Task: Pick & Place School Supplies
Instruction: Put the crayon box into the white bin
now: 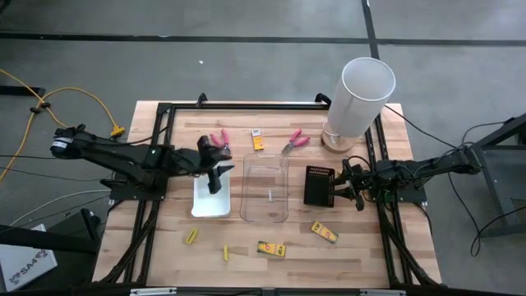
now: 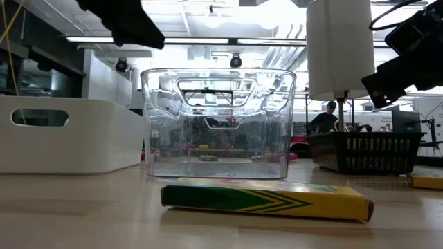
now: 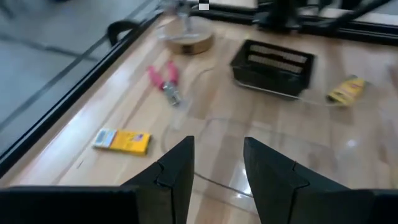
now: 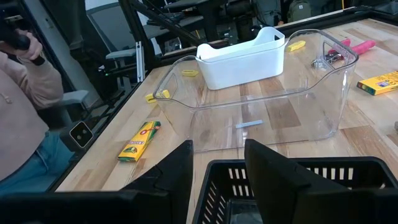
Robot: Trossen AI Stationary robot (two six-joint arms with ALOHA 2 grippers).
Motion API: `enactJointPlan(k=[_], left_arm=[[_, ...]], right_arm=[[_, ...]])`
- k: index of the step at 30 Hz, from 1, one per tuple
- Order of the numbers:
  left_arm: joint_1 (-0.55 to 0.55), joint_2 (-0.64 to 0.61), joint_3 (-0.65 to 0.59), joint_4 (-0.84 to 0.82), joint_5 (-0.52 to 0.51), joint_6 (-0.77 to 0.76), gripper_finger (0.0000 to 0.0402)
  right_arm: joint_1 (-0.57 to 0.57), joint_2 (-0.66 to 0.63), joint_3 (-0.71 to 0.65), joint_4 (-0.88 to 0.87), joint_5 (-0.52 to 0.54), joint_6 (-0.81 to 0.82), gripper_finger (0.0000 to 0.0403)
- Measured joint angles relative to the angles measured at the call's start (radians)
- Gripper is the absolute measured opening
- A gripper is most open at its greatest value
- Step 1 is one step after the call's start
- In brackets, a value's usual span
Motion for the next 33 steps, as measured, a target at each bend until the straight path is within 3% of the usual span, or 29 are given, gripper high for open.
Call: enactJointPlan(k=[5, 9, 17, 23, 28, 33], left_arm=[[0.099, 0.081, 0.103, -0.116, 0.016, -0.065, 0.0133], [0.182, 0.155, 0.176, -0.151, 0.085, -0.042, 0.0133], [0.351, 0.286, 0.251, -0.15, 0.381, 0.219, 0.0133], [0.468, 0.309, 0.272, -0.147, 0.579, 0.431, 0.0133], [0.543, 0.309, 0.281, -0.146, 0.682, 0.561, 0.0133], [0.565, 0.309, 0.281, -0.149, 0.698, 0.638, 0.0133]], right_arm=[[0.0, 0.0, 0.0, 0.0, 0.0, 0.0, 0.0136], [0.0, 0.0, 0.0, 0.0, 0.0, 0.0, 0.0136], [0.0, 0.0, 0.0, 0.0, 0.0, 0.0, 0.0137], [0.0, 0.0, 0.0, 0.0, 0.0, 0.0, 0.0137], [0.0, 0.0, 0.0, 0.0, 0.0, 0.0, 0.0136], [0.0, 0.0, 0.0, 0.0, 0.0, 0.0, 0.0137]])
